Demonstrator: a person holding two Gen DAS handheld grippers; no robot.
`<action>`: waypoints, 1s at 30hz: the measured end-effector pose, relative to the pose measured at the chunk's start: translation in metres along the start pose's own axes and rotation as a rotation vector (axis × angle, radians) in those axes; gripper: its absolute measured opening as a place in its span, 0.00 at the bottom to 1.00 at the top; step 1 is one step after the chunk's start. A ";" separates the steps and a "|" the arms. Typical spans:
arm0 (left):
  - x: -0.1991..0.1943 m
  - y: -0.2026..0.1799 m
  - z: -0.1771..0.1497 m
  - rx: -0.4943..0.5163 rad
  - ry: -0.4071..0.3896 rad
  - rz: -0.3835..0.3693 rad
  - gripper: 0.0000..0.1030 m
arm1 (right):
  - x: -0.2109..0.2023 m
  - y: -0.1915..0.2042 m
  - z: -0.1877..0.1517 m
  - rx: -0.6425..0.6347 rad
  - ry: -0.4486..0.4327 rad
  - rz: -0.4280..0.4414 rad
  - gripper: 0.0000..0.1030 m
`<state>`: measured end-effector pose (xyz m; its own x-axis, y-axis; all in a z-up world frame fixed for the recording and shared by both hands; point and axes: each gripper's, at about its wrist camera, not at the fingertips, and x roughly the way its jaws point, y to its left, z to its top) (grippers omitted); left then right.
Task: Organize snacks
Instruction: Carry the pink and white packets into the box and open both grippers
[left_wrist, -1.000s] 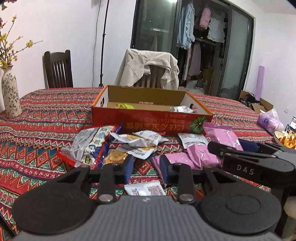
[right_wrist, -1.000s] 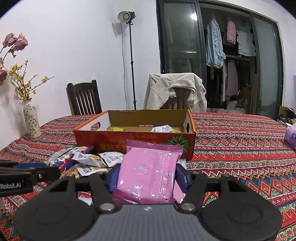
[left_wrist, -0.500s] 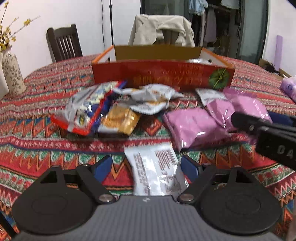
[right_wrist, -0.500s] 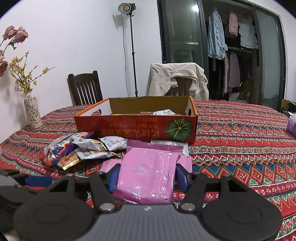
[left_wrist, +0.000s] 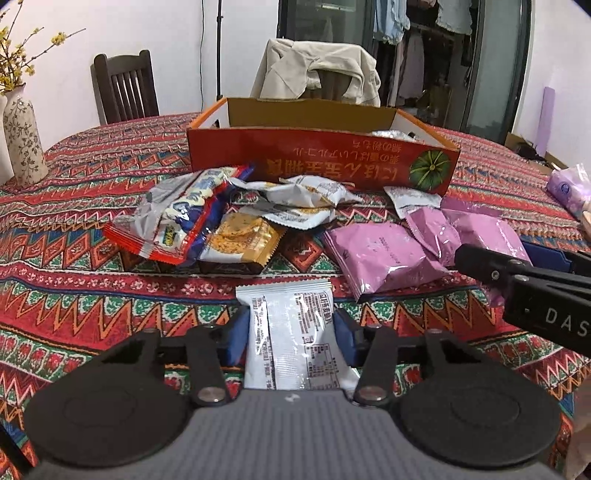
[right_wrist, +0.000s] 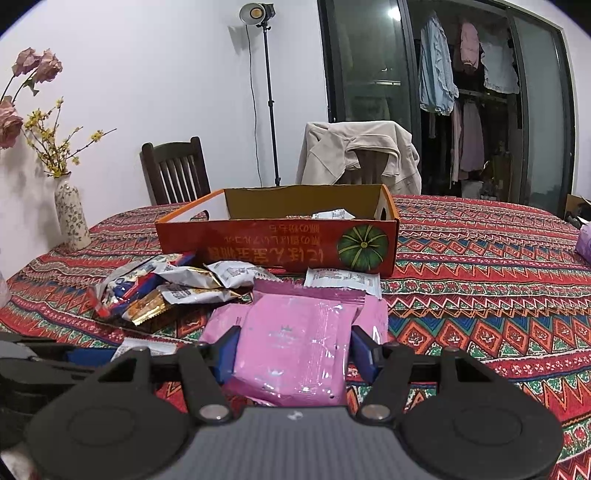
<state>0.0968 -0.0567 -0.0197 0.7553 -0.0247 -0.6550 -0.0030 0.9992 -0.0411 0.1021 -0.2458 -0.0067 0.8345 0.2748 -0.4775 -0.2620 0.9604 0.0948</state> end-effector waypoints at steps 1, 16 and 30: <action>-0.003 0.001 0.001 0.000 -0.009 -0.003 0.48 | -0.001 0.000 0.000 -0.001 -0.003 -0.001 0.59; -0.050 -0.002 0.061 0.057 -0.242 -0.022 0.48 | -0.010 0.003 0.032 -0.028 -0.079 -0.022 0.59; 0.001 0.006 0.155 -0.013 -0.277 0.016 0.48 | 0.042 -0.004 0.117 -0.033 -0.130 -0.048 0.59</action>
<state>0.1988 -0.0458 0.0966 0.9055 0.0031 -0.4243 -0.0238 0.9988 -0.0434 0.1952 -0.2326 0.0751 0.9017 0.2341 -0.3635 -0.2342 0.9712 0.0446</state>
